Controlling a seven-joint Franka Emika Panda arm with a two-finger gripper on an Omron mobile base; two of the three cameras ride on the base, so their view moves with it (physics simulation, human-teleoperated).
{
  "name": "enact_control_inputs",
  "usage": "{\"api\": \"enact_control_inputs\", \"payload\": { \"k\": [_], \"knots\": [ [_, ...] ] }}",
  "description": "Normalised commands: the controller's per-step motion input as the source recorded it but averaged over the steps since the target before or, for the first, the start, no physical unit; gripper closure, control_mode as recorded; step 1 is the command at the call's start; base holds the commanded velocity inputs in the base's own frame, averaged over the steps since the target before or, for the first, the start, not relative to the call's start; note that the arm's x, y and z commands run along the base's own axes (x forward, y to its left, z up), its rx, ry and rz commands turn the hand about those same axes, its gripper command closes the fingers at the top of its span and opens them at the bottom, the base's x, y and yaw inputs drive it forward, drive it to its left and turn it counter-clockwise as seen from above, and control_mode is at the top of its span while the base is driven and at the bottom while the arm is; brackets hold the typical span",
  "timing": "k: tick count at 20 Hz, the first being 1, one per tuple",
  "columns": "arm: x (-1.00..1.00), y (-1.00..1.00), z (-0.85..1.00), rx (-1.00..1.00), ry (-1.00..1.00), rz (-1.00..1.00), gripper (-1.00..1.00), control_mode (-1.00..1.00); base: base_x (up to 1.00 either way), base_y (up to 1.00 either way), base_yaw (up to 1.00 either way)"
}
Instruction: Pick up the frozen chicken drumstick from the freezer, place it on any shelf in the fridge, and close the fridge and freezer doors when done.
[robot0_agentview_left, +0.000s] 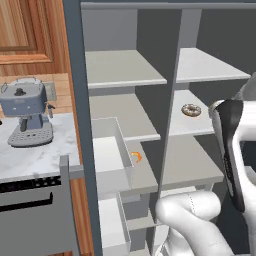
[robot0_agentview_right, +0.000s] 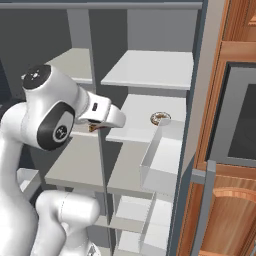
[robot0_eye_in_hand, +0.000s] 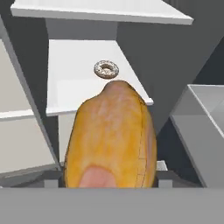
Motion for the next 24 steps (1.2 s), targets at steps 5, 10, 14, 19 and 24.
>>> {"api": "enact_control_inputs", "payload": {
  "k": [5,10,14,19,24],
  "knots": [
    [0.81,-0.62,0.41,0.02,-0.11,-0.39,1.0,-1.0,0.0,0.0,0.0],
    [0.82,-0.41,0.5,0.14,-0.13,-0.13,1.0,-1.0,0.0,0.0,0.0],
    [0.93,-0.17,0.29,0.13,-0.03,0.01,1.0,-1.0,0.0,0.0,0.0],
    [0.71,-0.27,0.13,0.05,0.05,0.09,1.0,-1.0,0.0,0.0,0.0],
    [0.64,-0.27,-0.05,0.0,0.0,0.12,1.0,-1.0,0.0,0.0,0.0]
  ]
}}
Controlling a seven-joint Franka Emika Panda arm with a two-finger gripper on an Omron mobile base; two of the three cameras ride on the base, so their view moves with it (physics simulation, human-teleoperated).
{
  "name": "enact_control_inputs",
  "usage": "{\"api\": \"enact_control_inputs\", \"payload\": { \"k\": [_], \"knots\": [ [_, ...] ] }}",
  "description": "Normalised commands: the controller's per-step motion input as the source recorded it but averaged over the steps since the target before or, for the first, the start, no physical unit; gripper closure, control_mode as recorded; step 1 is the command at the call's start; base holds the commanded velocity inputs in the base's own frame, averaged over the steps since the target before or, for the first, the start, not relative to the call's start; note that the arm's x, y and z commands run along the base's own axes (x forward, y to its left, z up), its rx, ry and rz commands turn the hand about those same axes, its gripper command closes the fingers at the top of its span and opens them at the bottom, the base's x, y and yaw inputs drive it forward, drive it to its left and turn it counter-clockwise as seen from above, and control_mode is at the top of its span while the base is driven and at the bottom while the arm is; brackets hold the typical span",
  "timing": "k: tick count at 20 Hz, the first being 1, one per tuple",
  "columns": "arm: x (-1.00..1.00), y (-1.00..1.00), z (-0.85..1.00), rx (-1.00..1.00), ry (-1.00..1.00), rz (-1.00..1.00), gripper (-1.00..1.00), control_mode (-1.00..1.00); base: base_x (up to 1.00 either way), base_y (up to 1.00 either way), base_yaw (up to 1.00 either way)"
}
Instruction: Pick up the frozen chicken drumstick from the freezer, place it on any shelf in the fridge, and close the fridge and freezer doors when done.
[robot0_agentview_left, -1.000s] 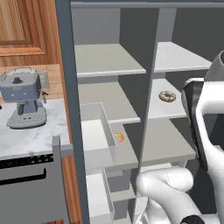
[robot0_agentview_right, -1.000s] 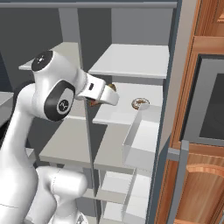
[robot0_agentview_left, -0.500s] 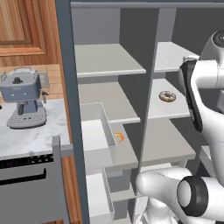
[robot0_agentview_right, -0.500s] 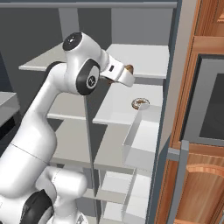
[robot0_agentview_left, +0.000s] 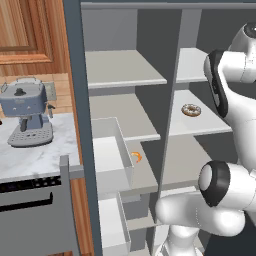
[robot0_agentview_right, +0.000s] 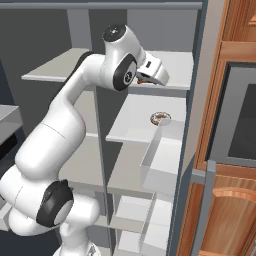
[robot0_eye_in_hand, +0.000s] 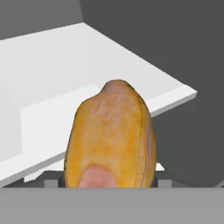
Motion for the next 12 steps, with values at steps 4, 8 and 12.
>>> {"api": "enact_control_inputs", "payload": {
  "k": [4,8,12],
  "knots": [
    [0.9,-0.26,-0.05,0.02,0.0,0.15,1.0,-1.0,0.0,0.0,0.0],
    [1.0,-0.07,0.0,0.01,0.0,0.1,1.0,-1.0,0.0,0.0,0.0],
    [1.0,0.0,-0.08,0.0,0.0,0.06,1.0,-1.0,0.0,0.0,0.0]
  ]
}}
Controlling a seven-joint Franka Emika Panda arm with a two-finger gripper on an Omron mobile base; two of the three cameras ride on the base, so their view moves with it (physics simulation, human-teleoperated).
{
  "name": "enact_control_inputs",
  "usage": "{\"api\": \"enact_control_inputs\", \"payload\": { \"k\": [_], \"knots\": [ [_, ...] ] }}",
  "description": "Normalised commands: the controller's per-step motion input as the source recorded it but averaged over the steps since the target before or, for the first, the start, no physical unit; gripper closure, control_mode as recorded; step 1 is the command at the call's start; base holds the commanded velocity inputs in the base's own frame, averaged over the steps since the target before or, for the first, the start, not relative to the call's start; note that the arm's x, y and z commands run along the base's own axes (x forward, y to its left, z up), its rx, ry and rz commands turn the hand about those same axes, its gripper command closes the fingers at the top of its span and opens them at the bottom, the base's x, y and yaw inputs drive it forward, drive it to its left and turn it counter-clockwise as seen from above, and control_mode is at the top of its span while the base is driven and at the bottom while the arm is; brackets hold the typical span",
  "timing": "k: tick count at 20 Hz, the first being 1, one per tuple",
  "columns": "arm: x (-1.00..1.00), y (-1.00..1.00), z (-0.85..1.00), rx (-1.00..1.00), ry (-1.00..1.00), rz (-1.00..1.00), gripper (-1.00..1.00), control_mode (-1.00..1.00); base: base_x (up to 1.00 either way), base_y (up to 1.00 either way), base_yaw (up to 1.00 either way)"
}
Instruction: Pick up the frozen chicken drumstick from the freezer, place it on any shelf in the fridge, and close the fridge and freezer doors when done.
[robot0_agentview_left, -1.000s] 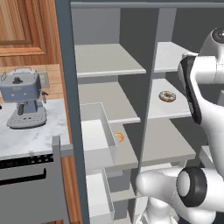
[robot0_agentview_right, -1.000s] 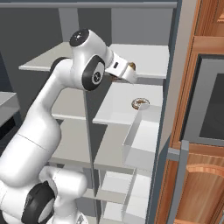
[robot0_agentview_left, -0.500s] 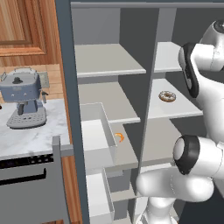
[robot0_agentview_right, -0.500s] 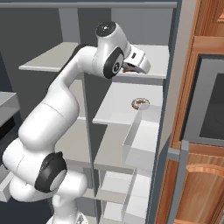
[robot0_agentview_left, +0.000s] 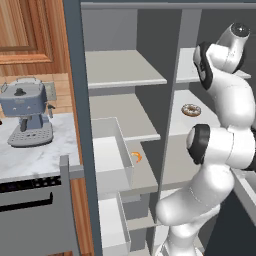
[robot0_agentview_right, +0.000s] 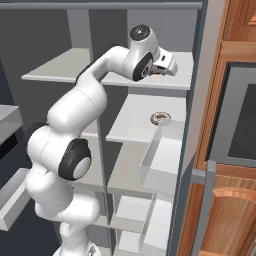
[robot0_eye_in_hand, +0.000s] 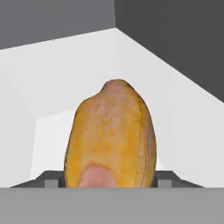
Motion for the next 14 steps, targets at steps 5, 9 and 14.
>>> {"api": "enact_control_inputs", "payload": {
  "k": [5,9,14],
  "knots": [
    [0.91,0.0,-0.16,0.0,0.0,0.03,-1.0,-1.0,0.0,0.0,0.0],
    [0.03,0.0,0.0,0.0,0.0,0.01,-1.0,-1.0,0.0,0.0,0.0],
    [-0.43,0.0,0.03,0.0,-0.03,0.0,-1.0,-1.0,0.0,0.0,0.0]
  ]
}}
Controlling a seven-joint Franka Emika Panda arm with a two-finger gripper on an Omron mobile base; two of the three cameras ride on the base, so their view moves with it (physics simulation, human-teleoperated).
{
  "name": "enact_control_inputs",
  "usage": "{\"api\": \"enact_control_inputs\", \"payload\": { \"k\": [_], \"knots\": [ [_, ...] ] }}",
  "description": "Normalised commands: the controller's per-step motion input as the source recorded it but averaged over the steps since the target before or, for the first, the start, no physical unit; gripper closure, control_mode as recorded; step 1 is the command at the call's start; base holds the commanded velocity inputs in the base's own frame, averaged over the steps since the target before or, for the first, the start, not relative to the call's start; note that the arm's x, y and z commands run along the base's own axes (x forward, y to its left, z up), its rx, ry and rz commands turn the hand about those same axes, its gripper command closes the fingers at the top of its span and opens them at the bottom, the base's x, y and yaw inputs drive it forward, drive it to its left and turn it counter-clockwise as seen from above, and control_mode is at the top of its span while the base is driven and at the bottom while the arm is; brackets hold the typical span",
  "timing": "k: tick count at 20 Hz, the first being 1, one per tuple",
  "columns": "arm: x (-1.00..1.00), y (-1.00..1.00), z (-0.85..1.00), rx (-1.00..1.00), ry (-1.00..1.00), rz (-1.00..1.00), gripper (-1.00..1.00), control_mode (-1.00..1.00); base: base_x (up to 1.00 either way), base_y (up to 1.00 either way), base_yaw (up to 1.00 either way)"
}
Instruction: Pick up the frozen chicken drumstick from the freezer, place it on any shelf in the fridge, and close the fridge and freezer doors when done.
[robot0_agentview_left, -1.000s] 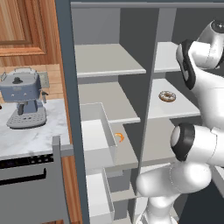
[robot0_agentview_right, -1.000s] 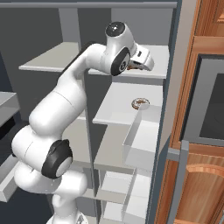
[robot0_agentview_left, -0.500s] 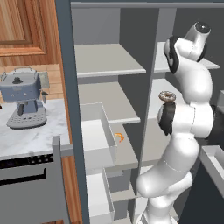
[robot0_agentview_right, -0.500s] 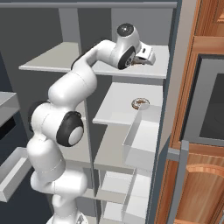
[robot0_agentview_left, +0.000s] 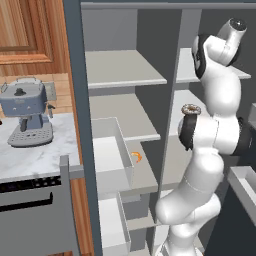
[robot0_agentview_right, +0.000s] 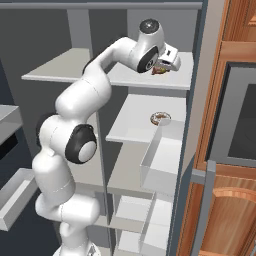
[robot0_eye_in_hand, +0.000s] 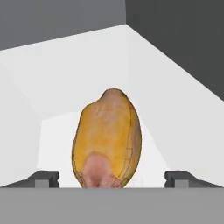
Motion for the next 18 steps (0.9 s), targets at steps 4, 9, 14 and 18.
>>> {"api": "enact_control_inputs", "payload": {
  "k": [4,9,14,18],
  "knots": [
    [-0.97,0.0,0.04,0.0,-0.17,0.0,-1.0,-1.0,0.0,0.0,0.0],
    [-1.0,0.01,0.14,0.0,-0.26,0.04,-1.0,-1.0,0.0,0.0,0.0],
    [-1.0,0.36,0.25,0.0,-0.04,0.04,-1.0,-1.0,0.0,0.0,0.0],
    [-1.0,0.62,0.07,0.0,0.2,0.0,-1.0,-1.0,0.0,0.0,0.0]
  ]
}}
